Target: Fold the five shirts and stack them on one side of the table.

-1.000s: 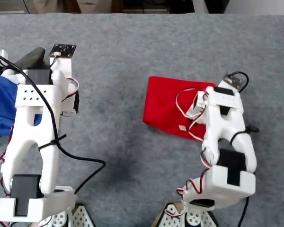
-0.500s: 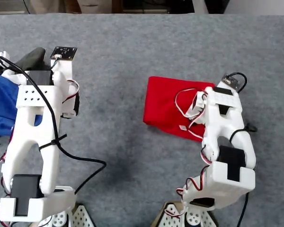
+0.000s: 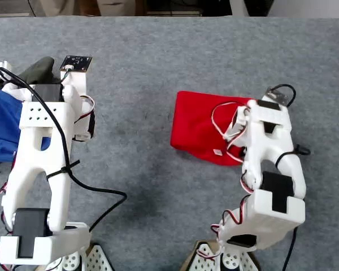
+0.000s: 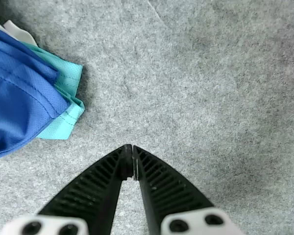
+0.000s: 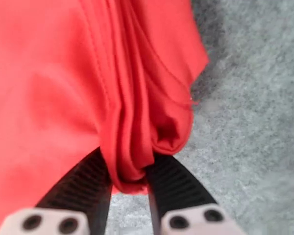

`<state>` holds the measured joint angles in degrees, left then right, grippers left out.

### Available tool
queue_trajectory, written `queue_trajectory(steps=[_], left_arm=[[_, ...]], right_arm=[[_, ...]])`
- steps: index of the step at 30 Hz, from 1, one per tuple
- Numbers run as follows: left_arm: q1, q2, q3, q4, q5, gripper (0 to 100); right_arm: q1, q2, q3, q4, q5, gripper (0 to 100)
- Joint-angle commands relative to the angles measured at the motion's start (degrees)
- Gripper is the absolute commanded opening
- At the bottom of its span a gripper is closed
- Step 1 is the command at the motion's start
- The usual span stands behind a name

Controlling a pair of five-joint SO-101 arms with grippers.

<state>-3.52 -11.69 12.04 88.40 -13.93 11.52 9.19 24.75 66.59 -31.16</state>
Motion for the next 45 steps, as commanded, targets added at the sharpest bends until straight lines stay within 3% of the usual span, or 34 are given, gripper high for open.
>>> queue_trajectory(steps=[1,6,16,21,26,36,45], left_arm=[[-0.9,-2.2,-0.4,-0.3,-0.1,2],[-0.8,-2.2,-1.0,-0.7,-0.1,2],[-0.8,-2.2,-2.3,-0.8,-0.4,2],[-0.8,-2.2,-5.1,-0.4,-0.2,2],[-0.8,-2.2,-5.7,-0.4,-0.2,2],[-0.8,-2.2,-5.6,0.0,-0.2,2],[-0.9,-2.2,-5.6,2.2,-0.3,2]], right_arm=[[7.0,-0.6,-4.4,3.0,5.5,0.5],[20.9,-1.9,-8.4,8.7,15.7,0.5],[51.2,-5.7,-8.5,8.9,39.4,0.5],[61.8,-5.6,-8.6,8.6,47.5,0.5],[67.7,-5.7,-8.7,9.0,52.3,0.5],[72.6,-6.0,-8.5,9.1,58.6,1.4],[73.5,-6.1,-12.7,20.3,65.7,35.3]])
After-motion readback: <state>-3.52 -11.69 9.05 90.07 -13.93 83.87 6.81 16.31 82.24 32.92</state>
